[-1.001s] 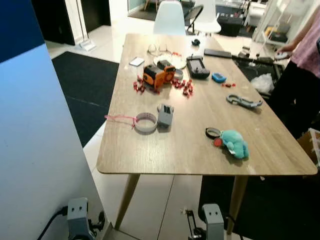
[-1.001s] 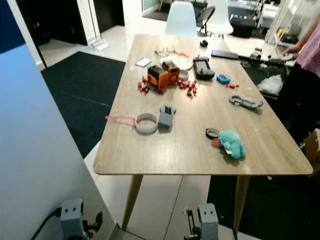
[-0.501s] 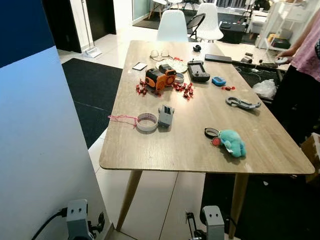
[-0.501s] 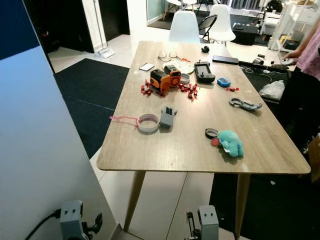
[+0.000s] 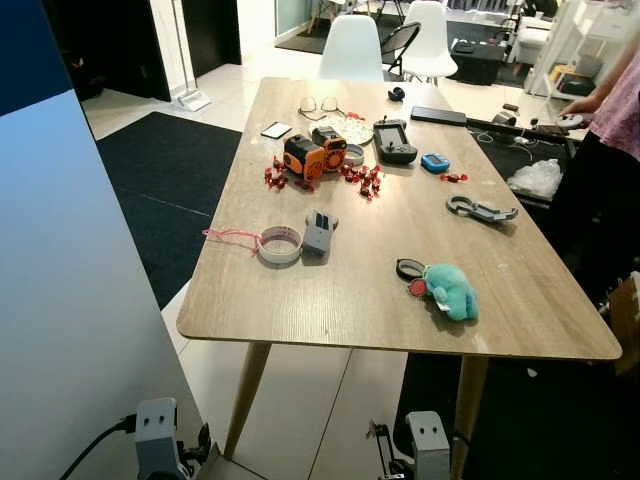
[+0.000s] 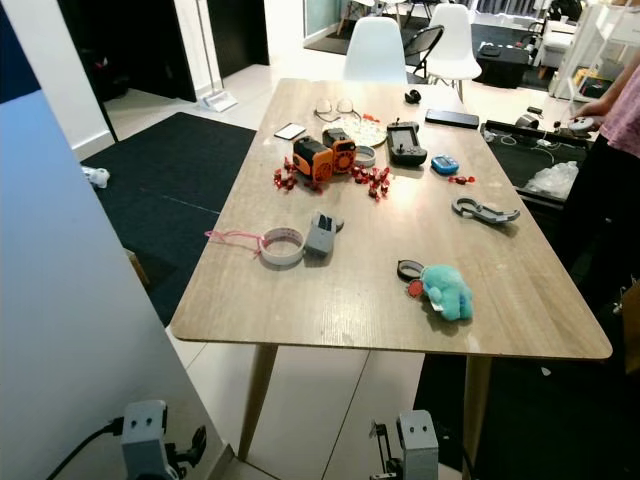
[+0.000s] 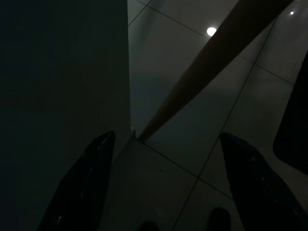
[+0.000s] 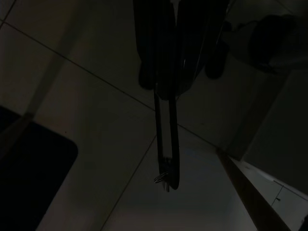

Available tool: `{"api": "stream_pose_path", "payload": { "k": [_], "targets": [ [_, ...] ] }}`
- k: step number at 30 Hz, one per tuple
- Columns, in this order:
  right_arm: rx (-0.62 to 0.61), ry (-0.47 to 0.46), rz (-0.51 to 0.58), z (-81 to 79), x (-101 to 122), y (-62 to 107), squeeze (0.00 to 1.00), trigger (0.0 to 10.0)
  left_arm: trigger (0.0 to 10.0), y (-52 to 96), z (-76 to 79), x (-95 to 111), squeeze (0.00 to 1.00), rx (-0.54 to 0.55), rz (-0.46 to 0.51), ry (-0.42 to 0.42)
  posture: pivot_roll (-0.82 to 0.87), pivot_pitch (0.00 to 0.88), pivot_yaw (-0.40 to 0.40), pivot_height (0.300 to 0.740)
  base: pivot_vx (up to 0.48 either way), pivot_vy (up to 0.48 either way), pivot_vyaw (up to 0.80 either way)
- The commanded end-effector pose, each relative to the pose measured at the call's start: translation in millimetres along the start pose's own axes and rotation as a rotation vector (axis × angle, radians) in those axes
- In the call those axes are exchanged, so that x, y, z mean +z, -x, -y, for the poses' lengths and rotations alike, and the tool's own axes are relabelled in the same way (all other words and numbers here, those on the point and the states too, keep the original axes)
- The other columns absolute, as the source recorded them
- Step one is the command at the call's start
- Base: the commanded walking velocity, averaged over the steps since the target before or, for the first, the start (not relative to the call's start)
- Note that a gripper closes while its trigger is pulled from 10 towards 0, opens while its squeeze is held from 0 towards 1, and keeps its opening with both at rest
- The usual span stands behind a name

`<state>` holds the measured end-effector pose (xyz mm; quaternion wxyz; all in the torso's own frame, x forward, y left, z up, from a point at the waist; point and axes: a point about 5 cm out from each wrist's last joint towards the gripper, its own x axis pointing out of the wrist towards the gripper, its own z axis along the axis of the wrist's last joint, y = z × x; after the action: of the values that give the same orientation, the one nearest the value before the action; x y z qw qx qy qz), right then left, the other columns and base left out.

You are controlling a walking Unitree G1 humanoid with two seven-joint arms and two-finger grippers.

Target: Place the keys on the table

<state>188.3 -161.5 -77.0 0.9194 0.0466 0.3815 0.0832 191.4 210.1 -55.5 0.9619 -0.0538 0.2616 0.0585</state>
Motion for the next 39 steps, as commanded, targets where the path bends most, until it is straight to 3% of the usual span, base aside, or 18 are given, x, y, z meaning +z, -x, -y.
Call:
{"api": "stream_pose_path", "payload": {
  "k": [1, 12, 39],
  "targets": [
    [-0.005, -0.004, -0.019, 0.7, -5.7, 1.8, 0.0, 10.0, 10.0, 2.7, -0.3, -5.6, 0.0, -0.006, -0.023, -0.003, 0.07, 0.062, -0.021, 0.74, 0.0, -0.315, 0.0],
    [-0.005, -0.005, -0.019, 0.2, -6.5, 2.1, 0.0, 10.0, 10.0, 2.9, -0.6, -6.5, 0.0, -0.006, -0.028, -0.01, 0.06, 0.063, -0.019, 0.74, 0.0, -0.314, 0.0],
    [-0.007, -0.013, -0.026, -0.5, -9.8, 3.1, 0.0, 10.0, 10.0, 0.9, -1.0, -4.3, 0.0, -0.005, -0.037, -0.035, 0.07, 0.068, -0.013, 0.74, 0.0, -0.029, 0.0]
  ]
}}
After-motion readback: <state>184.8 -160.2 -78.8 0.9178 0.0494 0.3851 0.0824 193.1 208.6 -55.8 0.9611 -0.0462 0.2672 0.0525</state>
